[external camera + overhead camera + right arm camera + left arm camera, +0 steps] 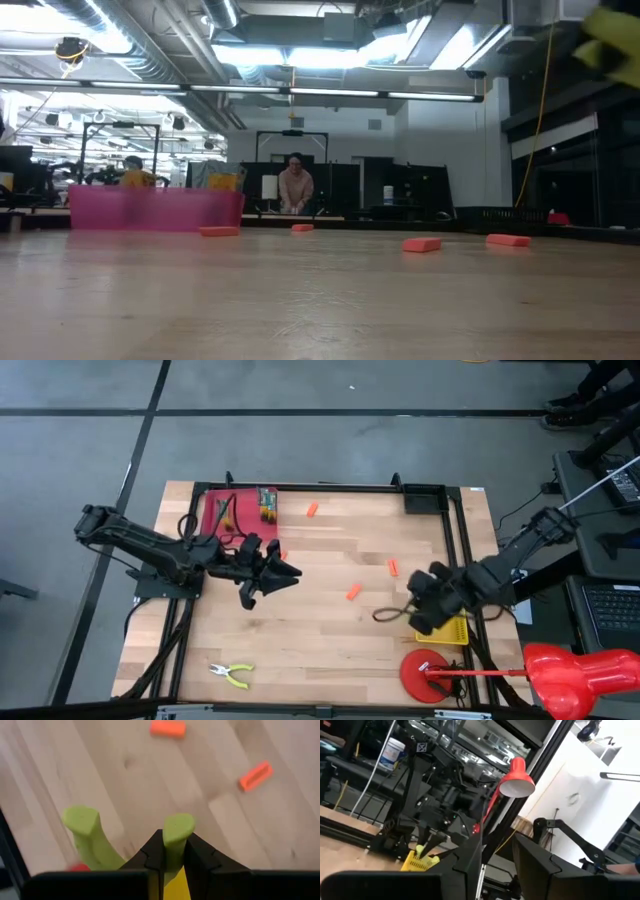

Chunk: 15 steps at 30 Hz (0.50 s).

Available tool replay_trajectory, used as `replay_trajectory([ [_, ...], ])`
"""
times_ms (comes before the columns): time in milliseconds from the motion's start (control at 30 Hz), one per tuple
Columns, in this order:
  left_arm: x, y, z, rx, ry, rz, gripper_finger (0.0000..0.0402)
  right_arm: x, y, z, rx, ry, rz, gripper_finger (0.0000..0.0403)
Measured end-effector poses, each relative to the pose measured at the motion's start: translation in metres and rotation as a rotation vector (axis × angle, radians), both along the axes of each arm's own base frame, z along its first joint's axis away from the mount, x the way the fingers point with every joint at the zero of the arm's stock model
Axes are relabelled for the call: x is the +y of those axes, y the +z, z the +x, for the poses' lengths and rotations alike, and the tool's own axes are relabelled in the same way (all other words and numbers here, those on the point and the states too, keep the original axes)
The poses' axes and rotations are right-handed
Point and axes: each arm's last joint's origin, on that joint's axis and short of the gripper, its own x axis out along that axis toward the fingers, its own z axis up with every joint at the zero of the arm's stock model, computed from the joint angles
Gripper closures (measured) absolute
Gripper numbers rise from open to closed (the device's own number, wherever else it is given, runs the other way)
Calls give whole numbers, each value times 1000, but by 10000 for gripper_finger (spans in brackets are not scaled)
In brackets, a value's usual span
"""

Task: Pick & Place School Supplies
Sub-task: Put the green hole puncher into the yellow bin

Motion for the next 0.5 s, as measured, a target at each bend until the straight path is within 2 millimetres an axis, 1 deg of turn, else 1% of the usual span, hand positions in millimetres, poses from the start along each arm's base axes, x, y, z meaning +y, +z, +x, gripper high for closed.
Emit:
replay_trajectory([
  [167, -5, -3, 2, 14, 21, -6, 295, 14, -2, -21, 96, 68, 11, 357],
  [267, -8, -3, 1, 18, 36, -11, 295, 19, -3, -29, 140, 117, 15, 357],
  [500, -14, -2, -1, 8, 73, -22, 295, 19, -5, -43, 245, 243, -68, 357],
])
